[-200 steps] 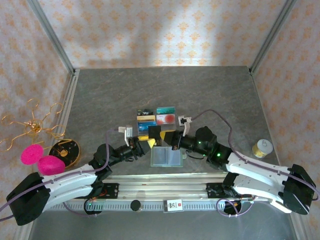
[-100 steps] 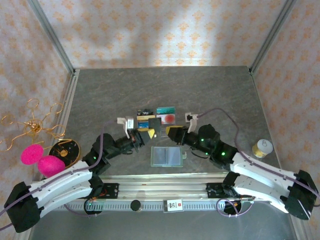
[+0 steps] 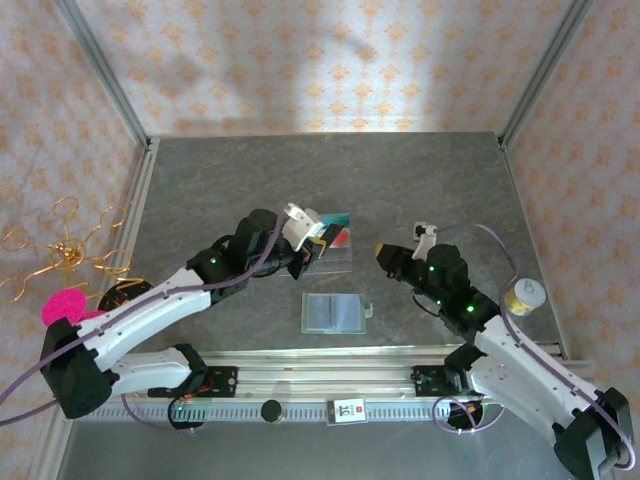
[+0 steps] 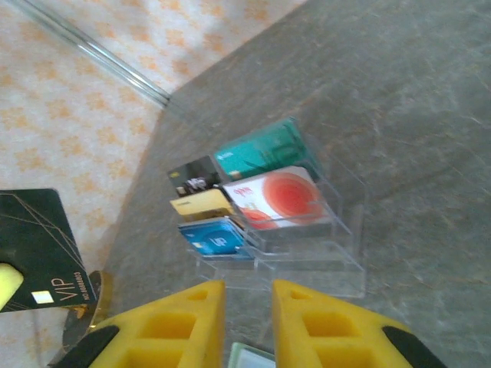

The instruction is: Take the credit cards out of the card holder

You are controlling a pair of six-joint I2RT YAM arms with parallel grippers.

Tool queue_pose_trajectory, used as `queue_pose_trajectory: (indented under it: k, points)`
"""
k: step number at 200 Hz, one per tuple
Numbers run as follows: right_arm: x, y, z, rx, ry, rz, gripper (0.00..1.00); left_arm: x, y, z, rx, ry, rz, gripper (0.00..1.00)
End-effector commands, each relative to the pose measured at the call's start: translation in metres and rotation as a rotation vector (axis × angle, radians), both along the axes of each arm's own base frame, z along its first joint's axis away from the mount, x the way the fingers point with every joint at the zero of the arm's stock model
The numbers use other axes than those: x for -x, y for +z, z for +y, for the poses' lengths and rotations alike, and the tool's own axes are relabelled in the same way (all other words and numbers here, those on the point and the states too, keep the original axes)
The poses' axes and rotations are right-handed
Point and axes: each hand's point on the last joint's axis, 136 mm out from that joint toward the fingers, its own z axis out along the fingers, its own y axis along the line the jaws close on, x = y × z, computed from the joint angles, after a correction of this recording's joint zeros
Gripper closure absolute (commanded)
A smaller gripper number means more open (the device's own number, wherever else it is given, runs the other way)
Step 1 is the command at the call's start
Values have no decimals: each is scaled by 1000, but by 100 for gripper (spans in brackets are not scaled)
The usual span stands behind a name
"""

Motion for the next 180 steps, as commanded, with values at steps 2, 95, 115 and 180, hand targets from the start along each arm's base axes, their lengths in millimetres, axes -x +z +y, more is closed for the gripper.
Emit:
queue_pose_trajectory:
  k: [2, 95, 115, 180]
  points:
    - [4, -14, -7, -1, 4, 41, 79, -1, 0, -5, -180, -173, -135, 100]
    - [-6, -29, -26, 0, -41, 83, 79, -32, -65, -26, -498, -374, -118, 100]
    - [-7, -32, -27, 6, -43, 93, 80, -37, -76, -27, -551, -405, -117, 100]
    - [-14, -29, -26, 9, -41, 93, 79, -56, -97, -24, -681, -441, -93, 100]
